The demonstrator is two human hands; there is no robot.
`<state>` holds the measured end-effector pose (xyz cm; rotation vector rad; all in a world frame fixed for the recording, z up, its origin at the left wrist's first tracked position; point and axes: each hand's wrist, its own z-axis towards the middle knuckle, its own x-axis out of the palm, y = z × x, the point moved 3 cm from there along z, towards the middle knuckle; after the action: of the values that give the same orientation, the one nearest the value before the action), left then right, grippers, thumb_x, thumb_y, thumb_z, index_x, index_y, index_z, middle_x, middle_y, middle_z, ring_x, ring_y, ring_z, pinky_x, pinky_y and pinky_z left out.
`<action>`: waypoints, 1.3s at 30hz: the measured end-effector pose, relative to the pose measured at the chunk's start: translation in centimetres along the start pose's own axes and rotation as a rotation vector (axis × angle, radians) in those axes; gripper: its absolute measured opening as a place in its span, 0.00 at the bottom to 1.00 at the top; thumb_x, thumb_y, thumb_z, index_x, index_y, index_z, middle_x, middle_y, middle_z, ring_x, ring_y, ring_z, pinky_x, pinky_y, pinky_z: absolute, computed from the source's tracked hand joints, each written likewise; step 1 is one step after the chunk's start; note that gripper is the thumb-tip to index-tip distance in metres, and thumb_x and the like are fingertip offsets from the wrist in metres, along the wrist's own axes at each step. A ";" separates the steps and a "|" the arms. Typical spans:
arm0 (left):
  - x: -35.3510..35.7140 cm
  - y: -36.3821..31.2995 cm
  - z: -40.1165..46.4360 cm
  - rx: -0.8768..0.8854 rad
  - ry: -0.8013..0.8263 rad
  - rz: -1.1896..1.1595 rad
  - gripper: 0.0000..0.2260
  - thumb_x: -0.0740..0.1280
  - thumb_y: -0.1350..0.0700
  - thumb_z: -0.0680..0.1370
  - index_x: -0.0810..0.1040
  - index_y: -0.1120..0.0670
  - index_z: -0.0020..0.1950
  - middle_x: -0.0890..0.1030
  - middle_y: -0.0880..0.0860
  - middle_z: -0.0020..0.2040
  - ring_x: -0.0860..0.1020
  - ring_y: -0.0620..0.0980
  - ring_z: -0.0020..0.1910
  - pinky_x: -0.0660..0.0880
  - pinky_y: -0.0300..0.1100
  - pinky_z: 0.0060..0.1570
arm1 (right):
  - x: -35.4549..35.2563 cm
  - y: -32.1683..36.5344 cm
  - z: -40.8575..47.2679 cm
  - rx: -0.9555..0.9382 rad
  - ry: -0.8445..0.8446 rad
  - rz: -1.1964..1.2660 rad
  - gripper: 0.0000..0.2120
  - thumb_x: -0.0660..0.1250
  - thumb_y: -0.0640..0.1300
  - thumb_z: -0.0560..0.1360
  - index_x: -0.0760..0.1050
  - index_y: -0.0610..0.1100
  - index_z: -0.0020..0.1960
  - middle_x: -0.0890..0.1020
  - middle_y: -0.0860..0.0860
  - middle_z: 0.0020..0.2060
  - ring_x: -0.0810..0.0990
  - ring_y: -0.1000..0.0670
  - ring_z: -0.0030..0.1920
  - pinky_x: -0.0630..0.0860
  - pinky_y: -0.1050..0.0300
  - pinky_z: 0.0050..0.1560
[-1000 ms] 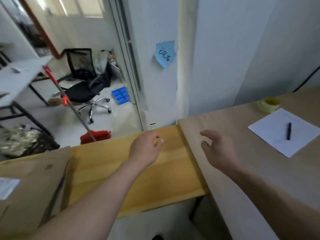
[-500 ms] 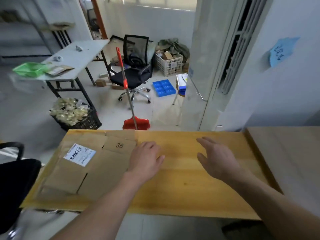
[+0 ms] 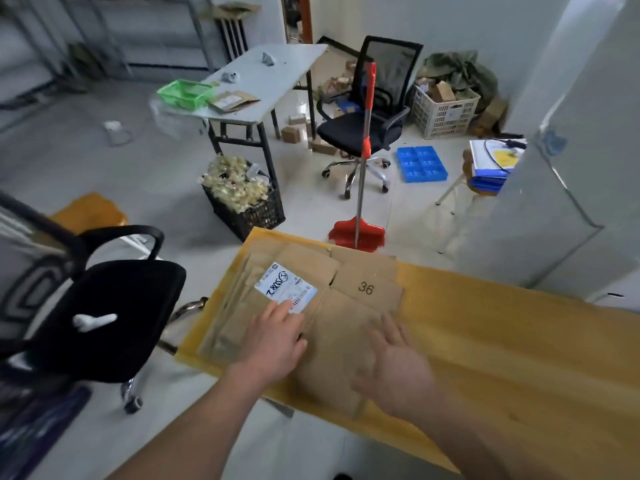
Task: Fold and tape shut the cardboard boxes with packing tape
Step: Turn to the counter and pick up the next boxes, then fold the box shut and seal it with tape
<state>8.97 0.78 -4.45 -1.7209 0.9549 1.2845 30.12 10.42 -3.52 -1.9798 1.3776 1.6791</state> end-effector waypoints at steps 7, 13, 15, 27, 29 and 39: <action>1.5 6.7 0.0 -0.241 0.261 -0.031 0.44 0.63 0.63 0.68 0.47 0.38 0.77 0.33 0.42 0.77 0.35 0.62 0.77 0.47 0.65 0.73 | 5.7 3.1 -0.1 0.044 0.079 -0.126 0.55 0.64 0.76 0.54 0.44 0.62 0.74 0.37 0.50 0.77 0.42 0.35 0.75 0.59 0.32 0.68; 2.1 9.0 0.1 -0.223 0.220 -0.056 0.44 0.71 0.57 0.70 0.48 0.38 0.76 0.40 0.40 0.77 0.61 0.58 0.74 0.66 0.56 0.69 | 7.1 3.2 -0.2 0.071 0.087 -0.074 0.54 0.69 0.72 0.60 0.38 0.63 0.73 0.33 0.49 0.76 0.50 0.33 0.76 0.69 0.36 0.66; 1.9 9.1 0.1 -0.210 0.169 -0.081 0.43 0.74 0.53 0.70 0.51 0.40 0.76 0.45 0.42 0.77 0.64 0.56 0.72 0.71 0.53 0.66 | 7.1 3.0 -0.3 0.036 0.030 -0.052 0.50 0.68 0.70 0.64 0.41 0.62 0.74 0.36 0.50 0.77 0.53 0.36 0.76 0.75 0.43 0.63; -2.8 6.9 -1.4 -0.108 -0.002 -0.057 0.32 0.66 0.34 0.72 0.65 0.41 0.74 0.57 0.46 0.78 0.60 0.52 0.73 0.63 0.49 0.71 | 2.8 0.0 -1.2 -0.008 -0.174 0.141 0.44 0.65 0.71 0.67 0.56 0.56 0.77 0.49 0.54 0.78 0.59 0.47 0.72 0.62 0.54 0.72; -4.7 5.8 -1.4 -0.092 -0.109 -0.136 0.27 0.67 0.37 0.73 0.72 0.43 0.70 0.63 0.46 0.75 0.63 0.52 0.70 0.63 0.48 0.70 | 1.1 -0.5 -1.5 0.000 -0.224 0.197 0.41 0.65 0.70 0.69 0.59 0.54 0.77 0.54 0.54 0.78 0.59 0.48 0.73 0.61 0.54 0.73; -13.6 -7.2 1.6 -0.179 -0.524 -0.445 0.08 0.69 0.57 0.71 0.84 0.47 0.46 0.75 0.44 0.47 0.75 0.48 0.49 0.74 0.44 0.51 | -12.0 -5.7 -5.8 0.033 -0.480 0.338 0.29 0.64 0.63 0.76 0.73 0.46 0.70 0.74 0.51 0.69 0.72 0.48 0.68 0.68 0.52 0.67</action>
<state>11.95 6.86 9.47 -1.4929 0.1475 1.4334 39.22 15.79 6.47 -1.2472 1.5845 2.0764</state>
